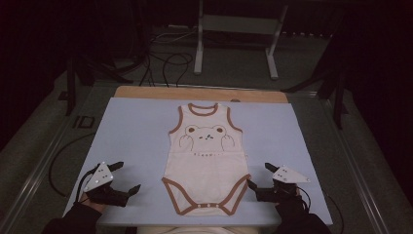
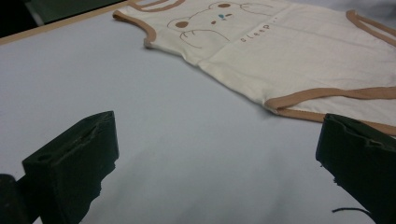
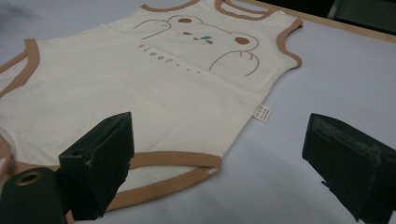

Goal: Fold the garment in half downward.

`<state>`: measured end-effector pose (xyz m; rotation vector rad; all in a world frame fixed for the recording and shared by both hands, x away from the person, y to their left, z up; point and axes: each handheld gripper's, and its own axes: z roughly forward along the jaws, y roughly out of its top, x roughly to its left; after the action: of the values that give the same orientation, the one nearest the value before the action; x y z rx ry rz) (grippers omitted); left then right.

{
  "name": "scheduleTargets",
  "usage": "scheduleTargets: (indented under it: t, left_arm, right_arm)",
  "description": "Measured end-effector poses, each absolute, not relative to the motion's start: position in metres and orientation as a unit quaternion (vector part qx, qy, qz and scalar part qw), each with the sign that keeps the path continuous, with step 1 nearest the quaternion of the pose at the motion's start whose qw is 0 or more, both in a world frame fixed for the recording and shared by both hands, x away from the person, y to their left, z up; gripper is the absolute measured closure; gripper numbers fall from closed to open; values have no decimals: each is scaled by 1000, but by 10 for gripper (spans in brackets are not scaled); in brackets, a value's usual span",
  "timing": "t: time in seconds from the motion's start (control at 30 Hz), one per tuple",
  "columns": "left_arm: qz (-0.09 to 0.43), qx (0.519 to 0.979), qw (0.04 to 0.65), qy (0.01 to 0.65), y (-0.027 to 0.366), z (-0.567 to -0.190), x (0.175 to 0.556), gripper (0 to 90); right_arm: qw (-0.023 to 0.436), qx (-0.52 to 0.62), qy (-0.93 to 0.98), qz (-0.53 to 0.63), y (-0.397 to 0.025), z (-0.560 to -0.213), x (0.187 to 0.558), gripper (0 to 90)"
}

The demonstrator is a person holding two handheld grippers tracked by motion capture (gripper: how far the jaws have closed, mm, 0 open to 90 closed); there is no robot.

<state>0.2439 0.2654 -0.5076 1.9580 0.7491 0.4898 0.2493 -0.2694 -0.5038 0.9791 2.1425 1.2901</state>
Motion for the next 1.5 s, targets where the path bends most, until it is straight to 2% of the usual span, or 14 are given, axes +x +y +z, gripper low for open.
scheduleTargets:
  t: [0.8, 1.13, 1.5]
  left_arm:
    - [200, 802, 474, 302, 263, -505, 246, 2]
    - [182, 809, 482, 283, 250, -489, 249, 2]
    - [184, 807, 490, 272, 244, -459, 264, 2]
  right_arm:
    - [236, 358, 775, 464, -268, -498, 246, 91]
    - [240, 344, 773, 476, -261, -475, 245, 91]
    - [274, 333, 769, 472, -261, -441, 263, 91]
